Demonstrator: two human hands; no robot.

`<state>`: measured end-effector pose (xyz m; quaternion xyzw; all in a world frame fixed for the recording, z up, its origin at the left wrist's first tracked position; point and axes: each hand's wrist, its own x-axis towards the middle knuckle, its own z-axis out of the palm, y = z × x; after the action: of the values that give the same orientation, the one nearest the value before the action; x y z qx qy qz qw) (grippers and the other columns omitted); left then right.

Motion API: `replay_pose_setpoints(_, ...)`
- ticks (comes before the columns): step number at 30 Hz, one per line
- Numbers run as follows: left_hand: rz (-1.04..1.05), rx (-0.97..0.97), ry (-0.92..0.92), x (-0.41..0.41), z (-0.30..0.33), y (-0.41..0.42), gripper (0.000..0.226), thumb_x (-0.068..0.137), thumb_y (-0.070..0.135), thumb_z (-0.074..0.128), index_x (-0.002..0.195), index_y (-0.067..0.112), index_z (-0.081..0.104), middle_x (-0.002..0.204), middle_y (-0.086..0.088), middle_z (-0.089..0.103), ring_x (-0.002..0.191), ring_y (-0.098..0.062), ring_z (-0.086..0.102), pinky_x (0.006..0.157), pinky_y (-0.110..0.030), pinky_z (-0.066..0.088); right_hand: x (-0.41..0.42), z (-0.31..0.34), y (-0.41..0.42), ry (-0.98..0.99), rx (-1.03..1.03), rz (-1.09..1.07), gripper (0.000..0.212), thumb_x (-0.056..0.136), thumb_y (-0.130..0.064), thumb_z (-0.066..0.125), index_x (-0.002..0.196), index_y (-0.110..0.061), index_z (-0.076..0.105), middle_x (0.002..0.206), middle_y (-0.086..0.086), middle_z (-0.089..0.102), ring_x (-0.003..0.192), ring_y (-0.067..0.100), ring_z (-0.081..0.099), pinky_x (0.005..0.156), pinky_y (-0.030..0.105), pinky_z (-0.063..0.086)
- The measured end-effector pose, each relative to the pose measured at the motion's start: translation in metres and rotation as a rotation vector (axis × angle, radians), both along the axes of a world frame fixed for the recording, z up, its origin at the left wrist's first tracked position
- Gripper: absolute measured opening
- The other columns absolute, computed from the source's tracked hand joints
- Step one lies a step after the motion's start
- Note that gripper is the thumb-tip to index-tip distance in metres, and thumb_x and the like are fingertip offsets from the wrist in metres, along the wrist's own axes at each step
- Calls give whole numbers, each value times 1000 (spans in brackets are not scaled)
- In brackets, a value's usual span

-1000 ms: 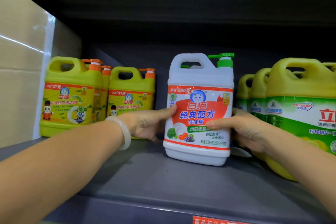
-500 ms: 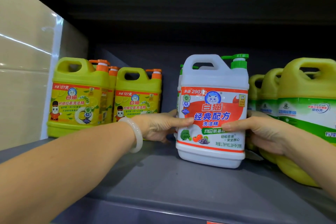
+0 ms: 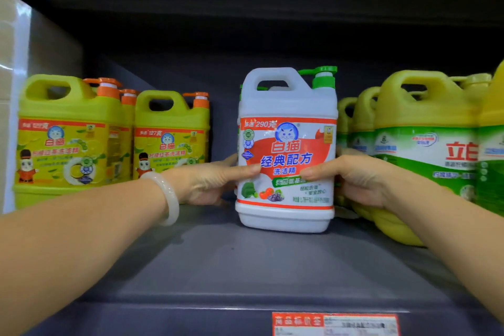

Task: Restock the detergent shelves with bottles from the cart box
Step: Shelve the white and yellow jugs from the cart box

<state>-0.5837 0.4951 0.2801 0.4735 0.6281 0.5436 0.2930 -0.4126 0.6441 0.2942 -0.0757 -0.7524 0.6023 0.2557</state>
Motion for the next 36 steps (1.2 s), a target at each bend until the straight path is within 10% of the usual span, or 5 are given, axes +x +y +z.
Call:
replay_pose_setpoints(15, 75, 20, -16, 6, 1, 2, 117, 10, 48, 93, 118, 32, 54, 101, 1, 75, 98, -19, 67, 76, -38, 49, 5, 1, 5, -8, 26, -6, 44, 70, 5, 74, 108, -13, 63, 104, 9, 73, 95, 24, 69, 82, 38, 55)
replay_pose_setpoints(23, 118, -118, 140, 41, 6, -11, 32, 77, 14, 74, 104, 24, 62, 90, 8, 76, 84, -8, 70, 75, -28, 56, 11, 7, 0, -60, 55, 38, 36, 77, 7, 68, 107, -12, 63, 102, 9, 72, 92, 21, 69, 78, 36, 57)
replay_pose_setpoints(30, 362, -245, 244, 50, 4, -30, 69, 76, 25, 78, 135, 16, 42, 119, -2, 63, 103, -20, 63, 91, -37, 52, 18, -2, -13, -62, 294, -323, 47, 78, -13, 75, 120, -7, 58, 118, 10, 66, 100, 23, 64, 91, 37, 51)
replay_pose_setpoints(36, 351, -301, 259, 81, 3, -52, 59, 84, 20, 70, 136, 17, 43, 131, 0, 57, 120, -21, 52, 104, -42, 42, 19, -2, -32, -207, 567, -519, 46, 89, -25, 64, 129, -6, 53, 129, 11, 59, 117, 27, 57, 100, 37, 45)
